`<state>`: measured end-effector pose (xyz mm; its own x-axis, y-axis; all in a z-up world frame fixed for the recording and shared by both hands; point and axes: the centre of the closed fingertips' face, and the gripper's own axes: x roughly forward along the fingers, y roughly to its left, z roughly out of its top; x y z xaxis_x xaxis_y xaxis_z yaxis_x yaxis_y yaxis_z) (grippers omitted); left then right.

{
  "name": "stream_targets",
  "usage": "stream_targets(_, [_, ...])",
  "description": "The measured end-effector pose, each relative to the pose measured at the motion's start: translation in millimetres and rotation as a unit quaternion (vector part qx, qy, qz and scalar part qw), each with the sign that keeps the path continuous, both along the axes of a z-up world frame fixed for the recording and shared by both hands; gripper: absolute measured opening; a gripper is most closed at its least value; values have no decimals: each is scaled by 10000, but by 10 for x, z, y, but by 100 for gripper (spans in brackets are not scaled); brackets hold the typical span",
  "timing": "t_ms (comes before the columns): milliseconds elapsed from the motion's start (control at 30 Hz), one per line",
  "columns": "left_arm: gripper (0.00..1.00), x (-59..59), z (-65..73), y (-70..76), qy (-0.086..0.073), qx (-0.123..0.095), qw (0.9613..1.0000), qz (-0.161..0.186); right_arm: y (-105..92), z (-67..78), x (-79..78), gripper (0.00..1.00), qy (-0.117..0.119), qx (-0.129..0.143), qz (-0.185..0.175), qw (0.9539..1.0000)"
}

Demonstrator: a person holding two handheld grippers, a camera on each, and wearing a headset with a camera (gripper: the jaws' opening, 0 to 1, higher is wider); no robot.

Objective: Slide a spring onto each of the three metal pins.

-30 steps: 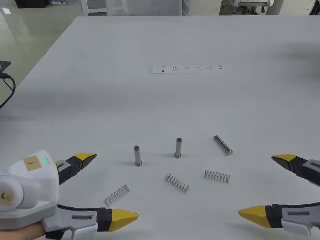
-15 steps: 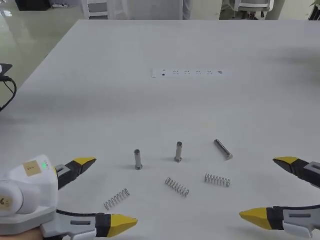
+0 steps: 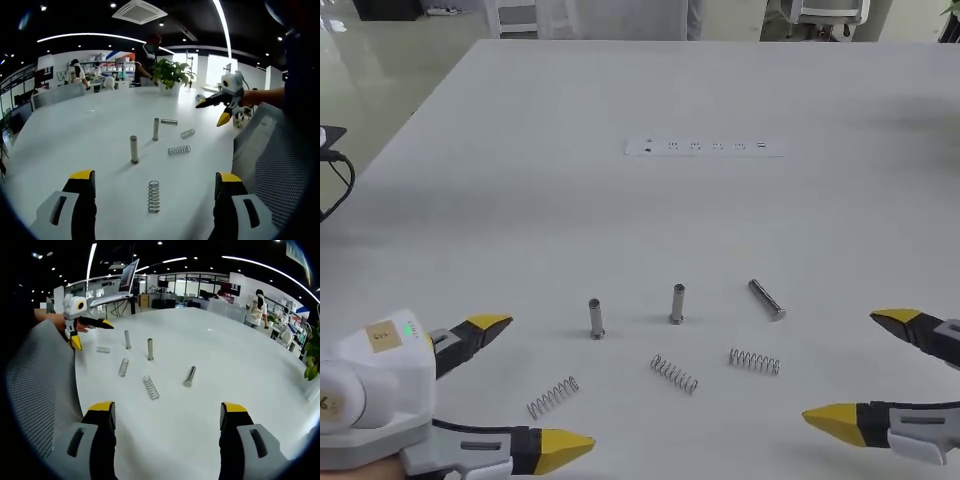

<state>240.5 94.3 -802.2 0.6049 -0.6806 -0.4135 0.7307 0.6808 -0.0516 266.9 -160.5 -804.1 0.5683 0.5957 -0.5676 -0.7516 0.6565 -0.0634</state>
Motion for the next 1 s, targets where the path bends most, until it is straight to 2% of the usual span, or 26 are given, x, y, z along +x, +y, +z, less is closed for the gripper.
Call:
stream_targets(300, [97, 5, 6, 9, -18, -4, 10000, 10, -23, 88, 130, 79, -82, -78, -58, 9999])
stream_targets(467, [96, 8, 12, 6, -33, -12, 10000, 15, -10, 151, 258, 76, -115, -141, -108, 9998])
stream_targets(667, [96, 8, 17, 13, -50, -20, 10000, 29, 41, 186, 385, 68, -105, -277, -130, 9995])
stream_targets(767, [96, 7, 22, 15, -57, -20, 10000, 39, 69, 192, 458, 65, -123, -435, -118, 9989])
stream_targets(1000, [96, 13, 21, 19, -65, -36, 10000, 41, 155, 223, 603, 58, -110, -519, -123, 9985])
